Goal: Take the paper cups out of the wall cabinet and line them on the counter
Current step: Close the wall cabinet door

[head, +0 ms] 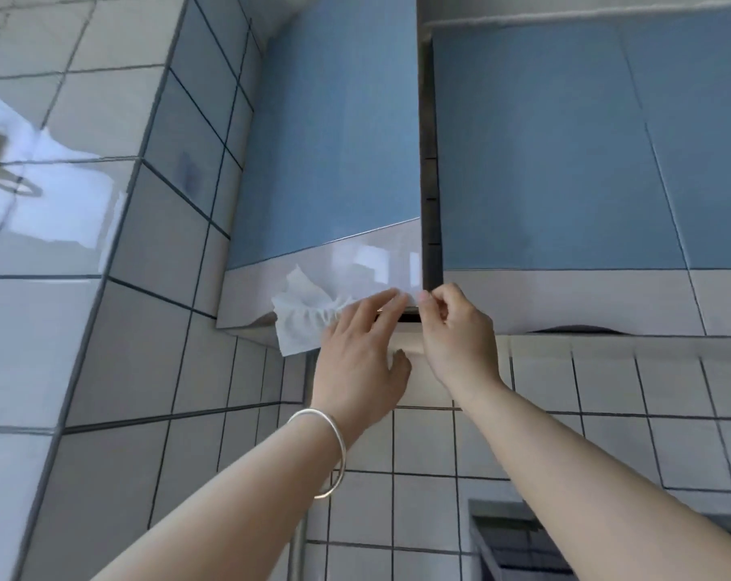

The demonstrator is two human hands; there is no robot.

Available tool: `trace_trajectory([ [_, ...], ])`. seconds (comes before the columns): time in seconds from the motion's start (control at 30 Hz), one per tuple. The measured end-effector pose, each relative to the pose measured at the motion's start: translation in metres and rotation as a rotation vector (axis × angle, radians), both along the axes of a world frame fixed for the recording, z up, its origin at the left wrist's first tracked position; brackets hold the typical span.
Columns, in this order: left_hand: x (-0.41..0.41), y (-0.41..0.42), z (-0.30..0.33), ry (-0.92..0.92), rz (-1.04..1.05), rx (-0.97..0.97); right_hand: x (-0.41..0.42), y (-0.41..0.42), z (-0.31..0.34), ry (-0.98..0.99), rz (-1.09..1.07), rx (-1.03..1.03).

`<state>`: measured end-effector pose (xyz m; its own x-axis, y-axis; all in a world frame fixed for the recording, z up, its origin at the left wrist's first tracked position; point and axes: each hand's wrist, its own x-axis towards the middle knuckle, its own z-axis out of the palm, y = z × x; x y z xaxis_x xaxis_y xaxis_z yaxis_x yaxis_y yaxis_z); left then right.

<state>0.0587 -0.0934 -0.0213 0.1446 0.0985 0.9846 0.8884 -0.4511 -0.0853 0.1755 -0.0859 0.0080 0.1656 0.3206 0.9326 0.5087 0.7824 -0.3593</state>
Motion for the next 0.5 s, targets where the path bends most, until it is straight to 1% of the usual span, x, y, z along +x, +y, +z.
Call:
trace_trajectory([
  [0.1,0.013,0.030,0.006,0.020,0.017,0.011,0.012,0.027,0.001,-0.045,-0.122,-0.038],
  [0.2,0.024,0.060,0.010,0.034,0.062,0.093,0.021,0.050,0.006,-0.104,-0.228,-0.073],
  [0.3,0.032,0.092,0.011,0.040,0.107,0.118,0.029,0.074,0.009,-0.102,-0.311,-0.115],
  [0.4,0.040,0.121,0.010,0.054,0.141,0.151,0.033,0.094,0.007,-0.109,-0.428,-0.066],
  [0.5,0.045,0.146,0.007,0.057,0.190,0.175,0.037,0.114,0.007,-0.186,-0.505,-0.039],
])
